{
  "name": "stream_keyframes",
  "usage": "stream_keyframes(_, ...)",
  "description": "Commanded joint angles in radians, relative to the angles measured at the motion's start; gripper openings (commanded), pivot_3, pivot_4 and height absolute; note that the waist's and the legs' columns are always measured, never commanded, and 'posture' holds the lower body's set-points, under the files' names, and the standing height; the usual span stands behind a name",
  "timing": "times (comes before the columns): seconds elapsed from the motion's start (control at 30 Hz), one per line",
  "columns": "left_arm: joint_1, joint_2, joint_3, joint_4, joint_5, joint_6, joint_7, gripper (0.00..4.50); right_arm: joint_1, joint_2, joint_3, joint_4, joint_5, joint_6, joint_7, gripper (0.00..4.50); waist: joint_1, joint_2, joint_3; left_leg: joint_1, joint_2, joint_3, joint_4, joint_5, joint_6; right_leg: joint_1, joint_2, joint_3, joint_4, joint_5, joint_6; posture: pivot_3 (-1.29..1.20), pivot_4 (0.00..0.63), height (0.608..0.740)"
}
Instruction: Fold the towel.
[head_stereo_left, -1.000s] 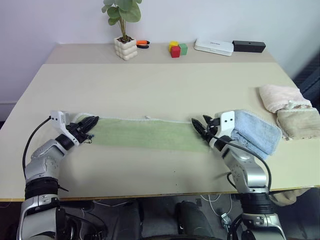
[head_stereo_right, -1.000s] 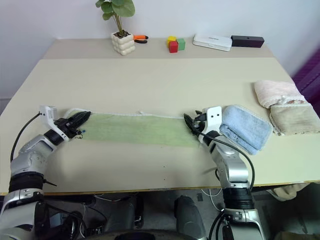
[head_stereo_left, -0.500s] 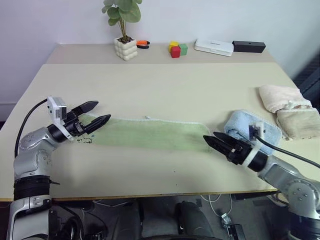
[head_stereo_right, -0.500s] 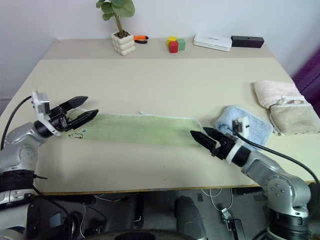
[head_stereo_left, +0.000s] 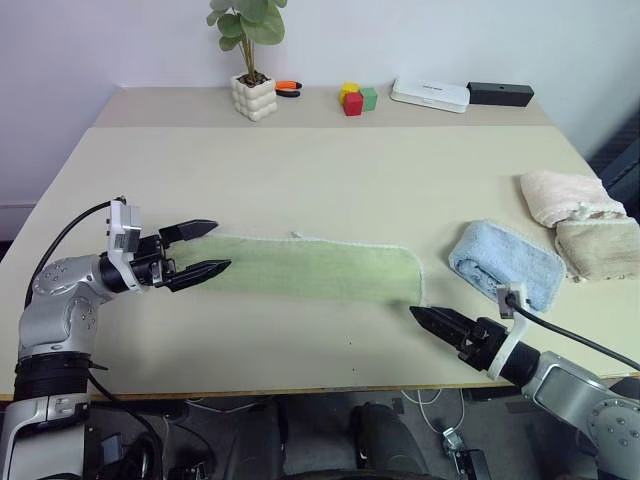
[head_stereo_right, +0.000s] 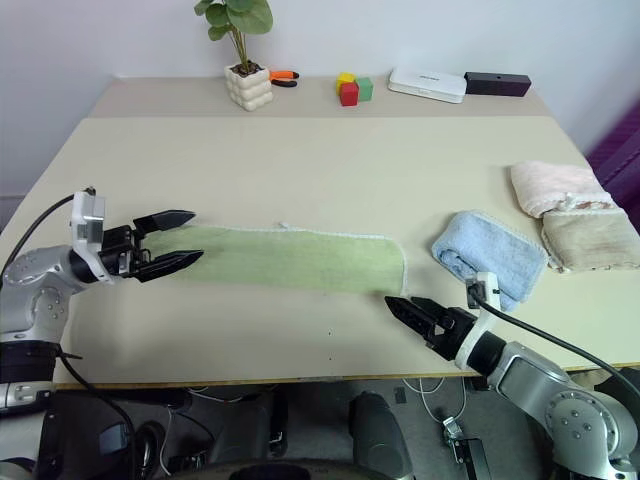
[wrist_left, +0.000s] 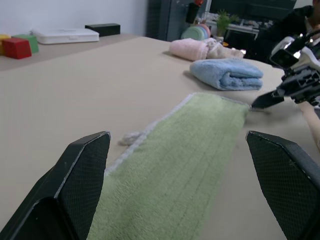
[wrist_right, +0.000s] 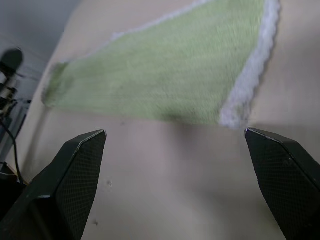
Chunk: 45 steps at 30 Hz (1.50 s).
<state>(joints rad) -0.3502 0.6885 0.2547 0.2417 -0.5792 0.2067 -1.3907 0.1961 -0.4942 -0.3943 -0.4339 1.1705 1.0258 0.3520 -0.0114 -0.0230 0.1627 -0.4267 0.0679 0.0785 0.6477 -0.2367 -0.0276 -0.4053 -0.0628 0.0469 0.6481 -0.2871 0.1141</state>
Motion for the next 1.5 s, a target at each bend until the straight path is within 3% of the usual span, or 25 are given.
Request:
stream_keyframes(0.03,-0.008,0.001,0.011,-0.018,-0.007,-0.017,0.01,4.45,-0.015,0.006,0.003,0.011,0.032,0.004,-0.026,4.5,-0.001,0.0,0.0,0.0,0.0,0.0,0.0,0.0,0.0,0.0,0.0,0.0,0.0,0.0,0.0,0.0,0.15,0.735)
stream_keyframes(0.63,0.055,0.015,0.036,-0.073,-0.032,-0.003,0.026,4.45,-0.182,0.114,0.098,0.148,0.018,0.013,-0.164,4.5,-0.005,-0.005,-0.003,0.0,0.001,0.0,0.0,0.0,0.0,0.0,0.001,0.0,0.0,0.0,0.0,0.0,0.15,0.735)
stream_keyframes(0.73,0.06,0.015,0.036,-0.076,-0.033,-0.004,0.033,4.5,-0.209,0.126,0.104,0.167,0.003,0.003,-0.174,3.65,-0.007,-0.006,-0.003,0.001,0.001,0.0,0.0,0.0,0.0,0.0,0.001,0.0,0.0,0.0,0.0,0.0,0.15,0.735)
stream_keyframes(0.97,0.064,0.012,0.034,-0.076,-0.034,-0.009,0.045,4.5,-0.24,0.137,0.1,0.185,-0.013,-0.009,-0.178,0.09,-0.006,-0.009,-0.006,0.0,0.001,0.0,-0.001,0.0,0.0,0.0,0.001,0.0,0.0,0.0,0.0,0.0,0.15,0.735)
stream_keyframes(1.1,0.064,0.01,0.034,-0.076,-0.035,-0.01,0.049,4.5,-0.274,0.103,0.093,0.165,-0.028,-0.014,-0.162,0.04,-0.003,-0.01,-0.006,0.0,0.001,0.0,0.0,0.0,0.0,0.0,0.0,0.0,0.0,0.0,0.0,0.0,0.15,0.735)
stream_keyframes(1.3,0.052,0.008,0.03,-0.058,-0.027,-0.021,0.052,4.5,-0.347,-0.095,0.155,0.169,-0.199,-0.074,0.009,0.04,-0.002,-0.007,-0.004,-0.001,0.0,0.001,-0.001,0.0,0.0,-0.001,-0.001,0.0,-0.001,0.0,0.0,0.0,0.15,0.735)
stream_keyframes(1.5,0.044,0.004,0.028,-0.049,-0.026,-0.028,0.052,4.5,-0.383,-0.158,0.165,0.157,-0.25,-0.089,0.105,0.04,-0.001,-0.007,-0.004,-0.001,0.0,0.001,-0.001,0.0,0.001,-0.001,0.0,0.0,-0.001,0.0,0.0,0.0,0.15,0.735)
